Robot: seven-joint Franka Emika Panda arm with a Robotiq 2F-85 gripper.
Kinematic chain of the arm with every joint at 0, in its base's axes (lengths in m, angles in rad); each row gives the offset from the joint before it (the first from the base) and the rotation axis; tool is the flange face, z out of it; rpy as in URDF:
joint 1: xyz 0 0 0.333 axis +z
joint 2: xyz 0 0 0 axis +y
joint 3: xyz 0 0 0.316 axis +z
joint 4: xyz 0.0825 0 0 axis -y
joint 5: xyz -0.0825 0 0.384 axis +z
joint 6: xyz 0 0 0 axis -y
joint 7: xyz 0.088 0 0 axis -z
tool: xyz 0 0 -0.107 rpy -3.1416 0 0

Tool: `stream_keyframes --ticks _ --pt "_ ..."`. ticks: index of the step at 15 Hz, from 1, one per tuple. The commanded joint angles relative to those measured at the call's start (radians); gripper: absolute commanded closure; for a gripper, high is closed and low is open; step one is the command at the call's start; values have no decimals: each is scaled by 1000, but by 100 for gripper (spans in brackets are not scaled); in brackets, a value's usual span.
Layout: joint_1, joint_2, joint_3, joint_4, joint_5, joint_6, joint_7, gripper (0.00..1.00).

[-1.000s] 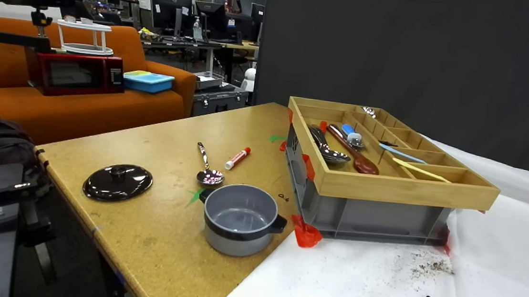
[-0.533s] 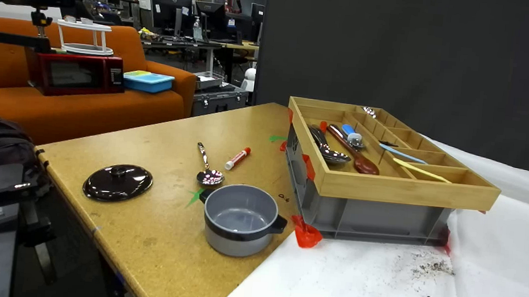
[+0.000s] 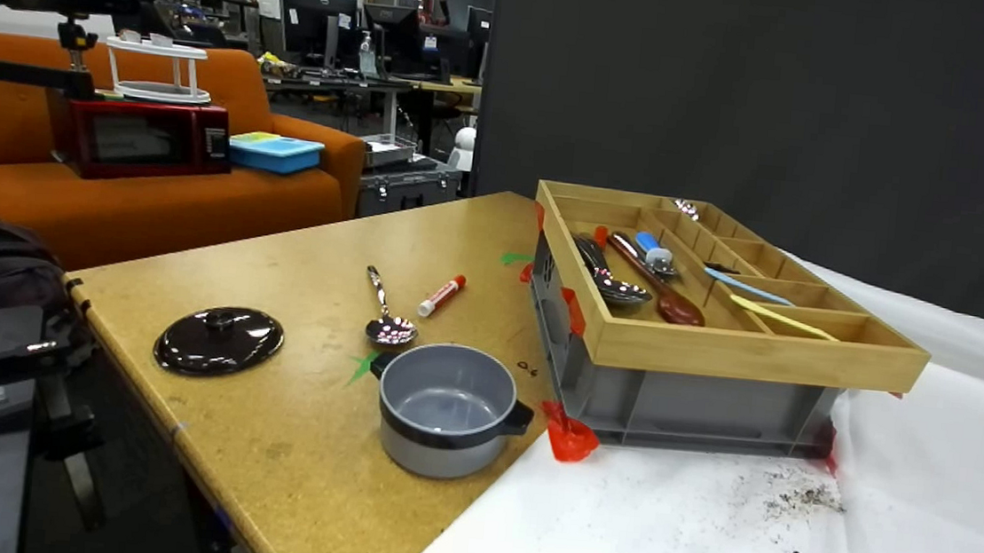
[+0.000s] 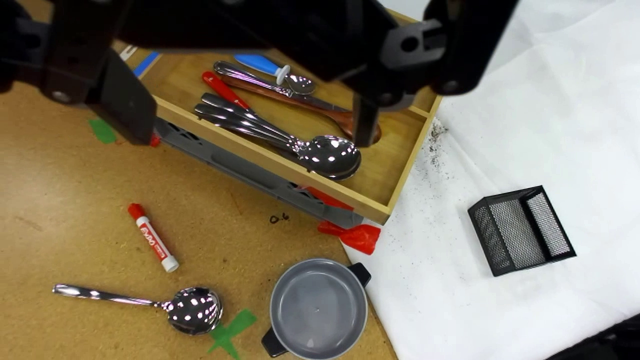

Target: Take the blue spoon out of the tray and put it on the table

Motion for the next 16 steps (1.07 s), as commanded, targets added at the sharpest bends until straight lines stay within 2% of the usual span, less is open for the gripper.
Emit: stream_keyframes --ticks 1,3,5,9,14,16 --pt "0 0 0 3 0 -4 -1 0" --pt "-2 26 -3 29 29 -24 25 0" --pt "-9 83 -10 76 86 -47 117 0" --pt "-12 225 -24 181 148 -17 301 0" --pt "2 400 -59 330 162 51 556 0" --pt "-9 453 -71 382 176 83 579 0"
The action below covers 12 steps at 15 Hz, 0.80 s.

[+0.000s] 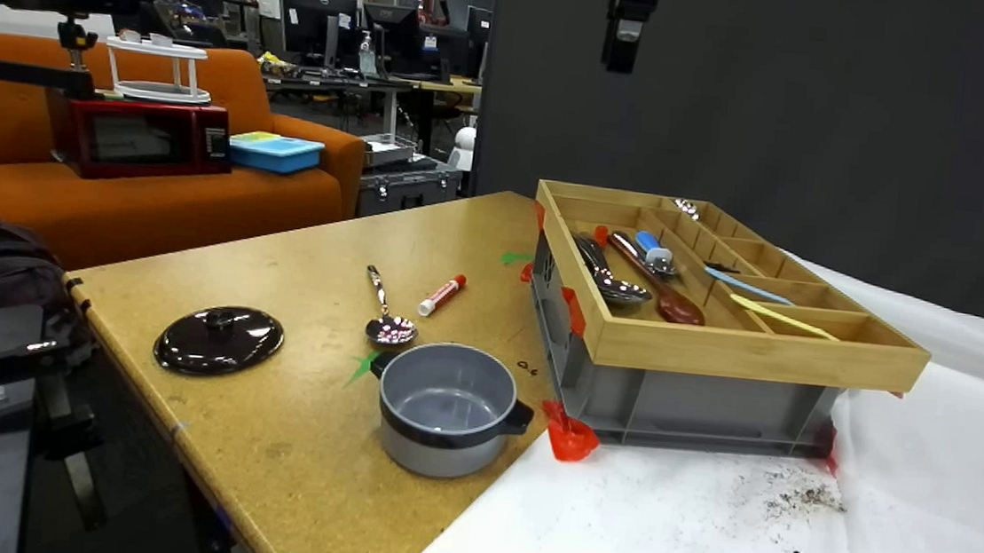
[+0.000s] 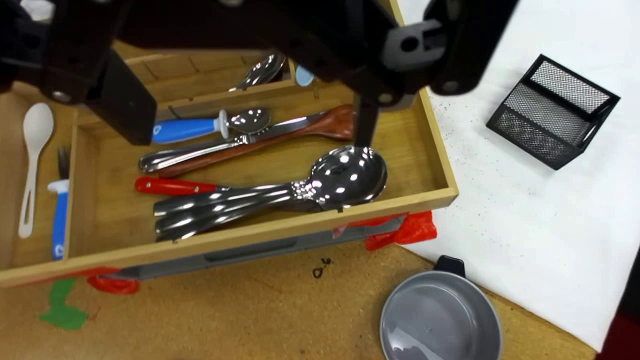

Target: Take the blue spoon out of the tray and put it on the table

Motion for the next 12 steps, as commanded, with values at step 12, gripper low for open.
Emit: stream_keyframes --ticks 12 --pt "-47 246 -71 251 35 36 -59 0"
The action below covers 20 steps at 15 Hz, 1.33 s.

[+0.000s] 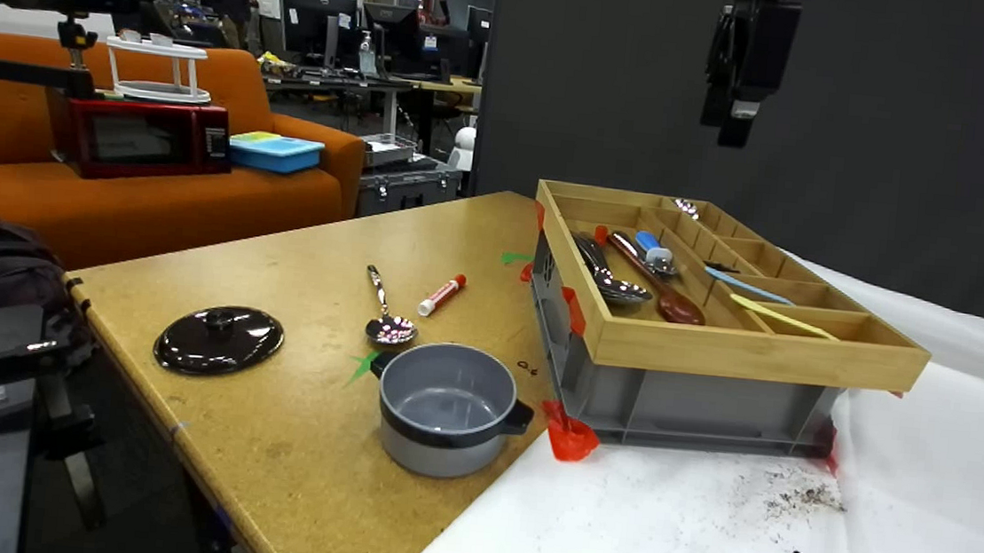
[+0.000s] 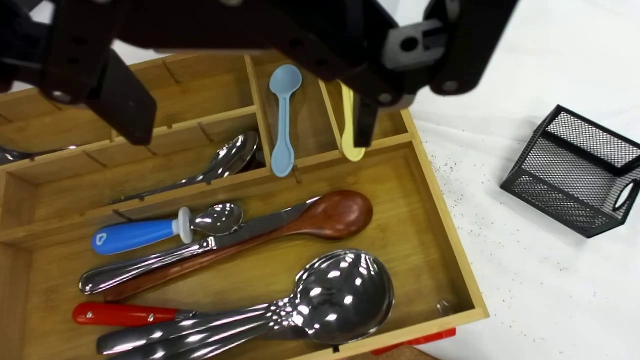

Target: Take the blue spoon out of the tray and put it on the table

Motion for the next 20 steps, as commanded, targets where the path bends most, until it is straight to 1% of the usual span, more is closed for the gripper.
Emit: stream_keyframes --ticks 1,6,7,9,15,20 --pt "8 5 -11 11 6 -11 -4 0" --pt "8 5 -10 20 6 -23 -4 0" --pt "8 16 -13 35 3 -27 0 0" --pt "-6 45 -7 81 14 -78 -27 0" --pt "-23 101 -16 151 9 -68 -96 0" --pt "-19 183 -21 228 -4 -85 -125 0"
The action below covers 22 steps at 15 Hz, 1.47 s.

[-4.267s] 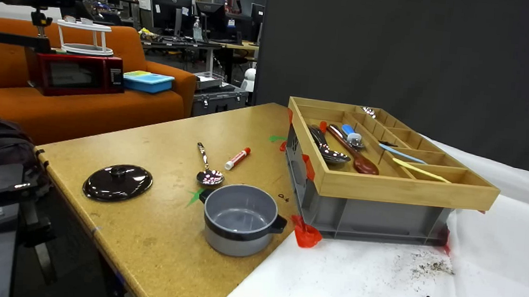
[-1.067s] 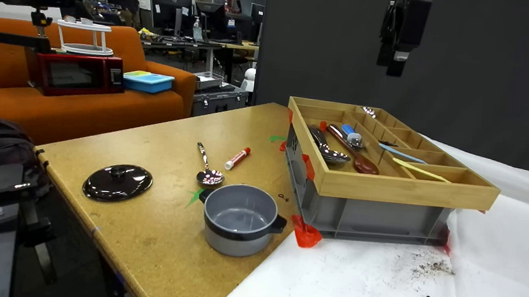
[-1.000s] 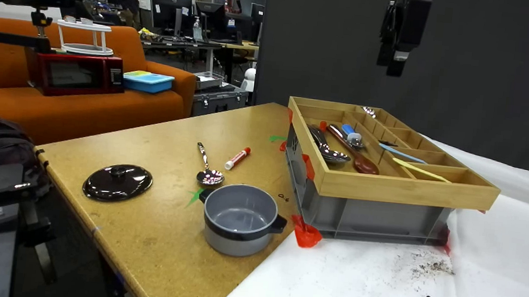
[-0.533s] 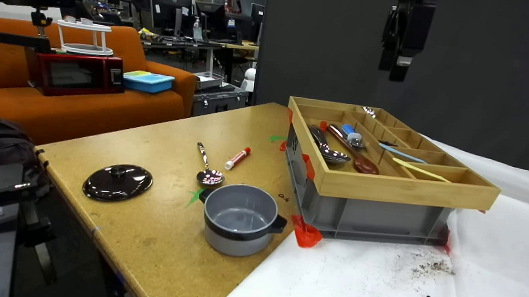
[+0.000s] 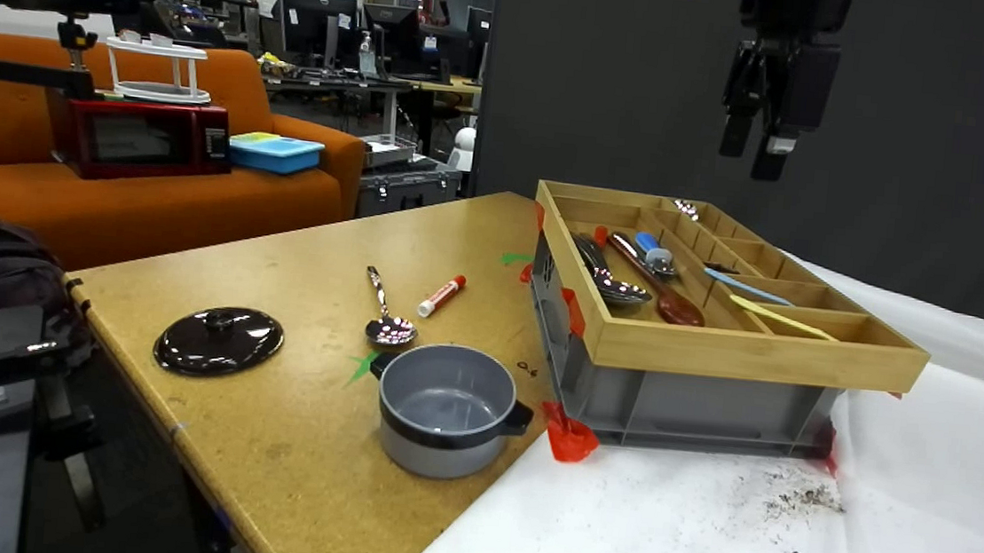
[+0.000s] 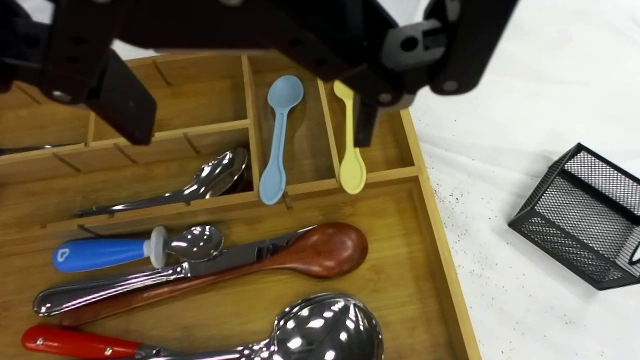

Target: Take the blue spoon out of the tray and put it on the table

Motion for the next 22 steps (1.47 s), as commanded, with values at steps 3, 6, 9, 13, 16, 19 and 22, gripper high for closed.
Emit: stream_keyframes --ticks 3,6,9,13,16,19,22 --pt "-11 115 -4 144 4 -61 -17 2" --pt "-18 176 -6 216 10 -83 -6 32" --pt "-27 233 -7 288 11 -113 4 55" --pt "-38 306 -5 387 11 -166 11 84" --pt "-44 364 -4 468 9 -213 18 89" --pt "-50 416 -1 543 9 -257 25 73" --pt "-57 462 2 612 9 -298 35 70"
